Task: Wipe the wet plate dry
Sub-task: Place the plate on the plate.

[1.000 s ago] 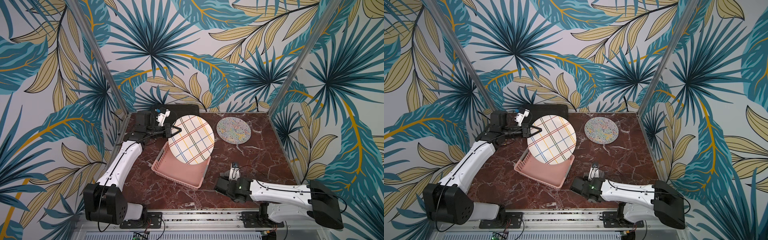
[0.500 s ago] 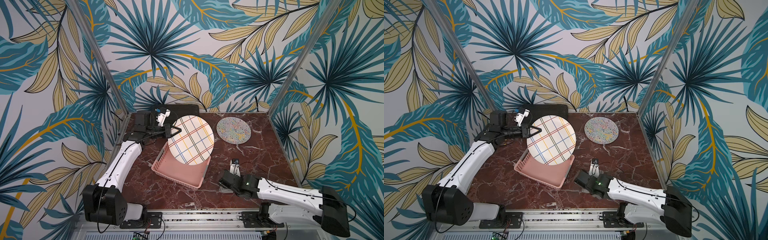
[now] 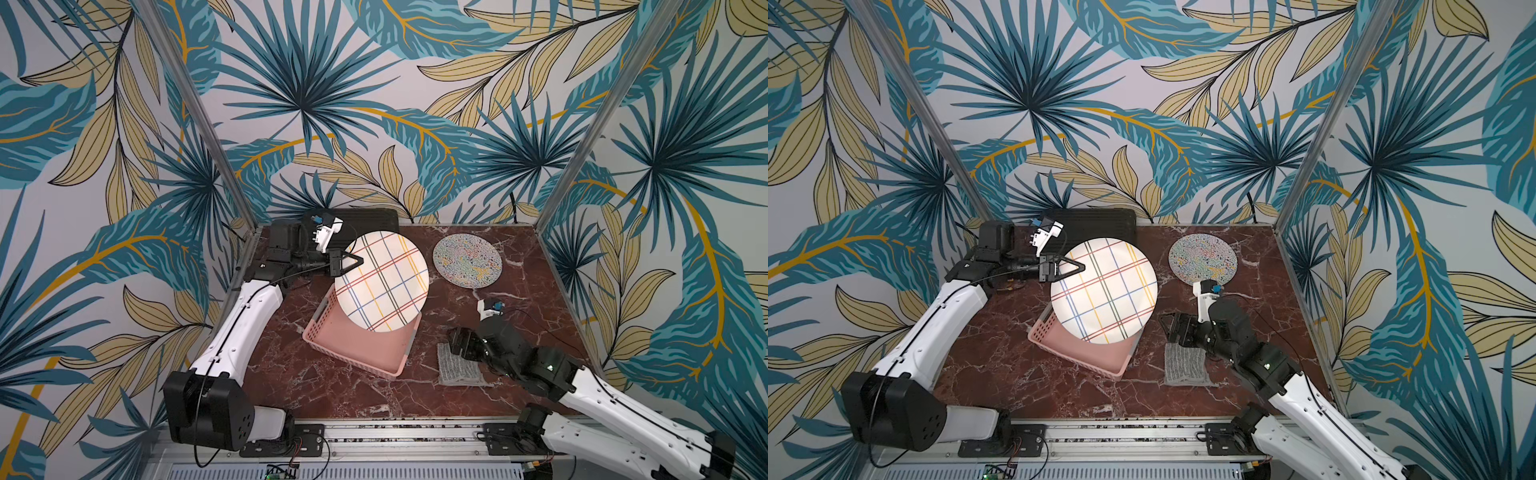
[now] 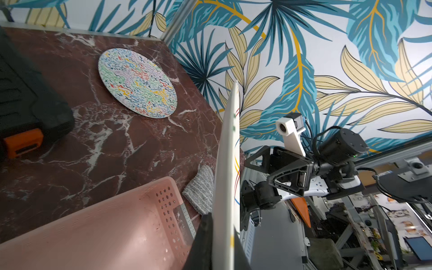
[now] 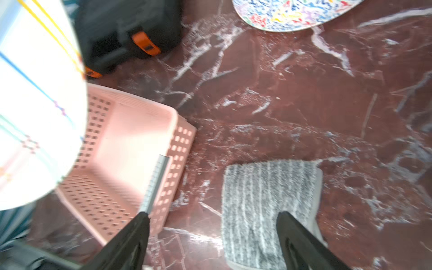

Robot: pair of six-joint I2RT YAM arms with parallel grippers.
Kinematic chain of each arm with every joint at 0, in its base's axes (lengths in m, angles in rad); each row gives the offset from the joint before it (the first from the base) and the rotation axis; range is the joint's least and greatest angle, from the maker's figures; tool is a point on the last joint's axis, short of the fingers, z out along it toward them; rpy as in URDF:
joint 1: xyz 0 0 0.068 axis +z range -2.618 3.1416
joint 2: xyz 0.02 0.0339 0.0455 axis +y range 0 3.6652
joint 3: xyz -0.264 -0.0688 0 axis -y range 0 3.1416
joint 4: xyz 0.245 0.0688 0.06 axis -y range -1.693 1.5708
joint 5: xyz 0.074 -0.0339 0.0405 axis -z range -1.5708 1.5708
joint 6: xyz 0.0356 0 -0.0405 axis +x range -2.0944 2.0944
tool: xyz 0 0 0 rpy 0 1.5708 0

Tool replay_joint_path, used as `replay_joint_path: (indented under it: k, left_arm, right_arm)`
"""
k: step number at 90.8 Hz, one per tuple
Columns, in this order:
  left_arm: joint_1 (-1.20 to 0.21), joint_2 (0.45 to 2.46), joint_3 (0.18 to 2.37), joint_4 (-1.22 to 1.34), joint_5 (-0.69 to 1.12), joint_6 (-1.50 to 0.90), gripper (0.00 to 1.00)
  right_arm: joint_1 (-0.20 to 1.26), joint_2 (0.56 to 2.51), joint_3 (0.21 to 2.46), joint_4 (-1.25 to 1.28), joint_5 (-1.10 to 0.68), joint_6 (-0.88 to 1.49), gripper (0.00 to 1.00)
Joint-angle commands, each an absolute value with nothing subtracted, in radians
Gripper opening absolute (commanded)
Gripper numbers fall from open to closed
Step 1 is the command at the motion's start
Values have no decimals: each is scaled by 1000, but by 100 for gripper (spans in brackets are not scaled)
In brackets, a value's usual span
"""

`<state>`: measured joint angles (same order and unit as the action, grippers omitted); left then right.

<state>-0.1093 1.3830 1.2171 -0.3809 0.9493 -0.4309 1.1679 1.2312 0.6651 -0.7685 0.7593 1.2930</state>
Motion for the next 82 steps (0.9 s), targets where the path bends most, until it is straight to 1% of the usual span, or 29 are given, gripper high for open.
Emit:
replay_joint_path:
  k: [1,6,10,17,26,29,36,42,46,54,63,82]
  left_arm:
    - [-104,1341,1256,-382,973,-396,0]
    - [-105,1339,1261,-395,974,-383,0]
    - [-105,1339,1265,-405,973,-374,0]
    - [-106,1339,1271,-419,978,-358,0]
    - [-105,1338,1284,-439,990,-326,0]
    - [-104,1339,1290,-449,1000,-309,0]
    - [-106,1341,1301,-478,1026,-258,0]
    - [-106,1341,1306,-503,1055,-222,0]
    - [-106,1340,1305,-515,1090,-210,0]
    - [-108,1339,1303,-528,1190,-198,0]
    - [-112,1338,1307,-541,1274,-202,0]
    - [-136,1315,1314,-553,1341,-213,0]
  right_arm:
    - [1093,1246,639,-634,603,1213,63]
    - [1076,1225,648,-628,578,1156,76]
    - [1067,1188,662,-632,568,1107,83]
    - [1038,1112,689,-668,534,1017,87]
    - [964,981,721,-698,456,912,87]
    - [930,931,724,-685,401,879,88]
    - [830,823,724,-614,202,797,88]
    - [748,768,729,-530,45,748,88]
    - [715,743,741,-487,-20,732,87]
    - [666,736,768,-419,-153,712,86]
    - [619,755,802,-387,-236,701,84]
    - [538,767,808,-303,-362,703,77]
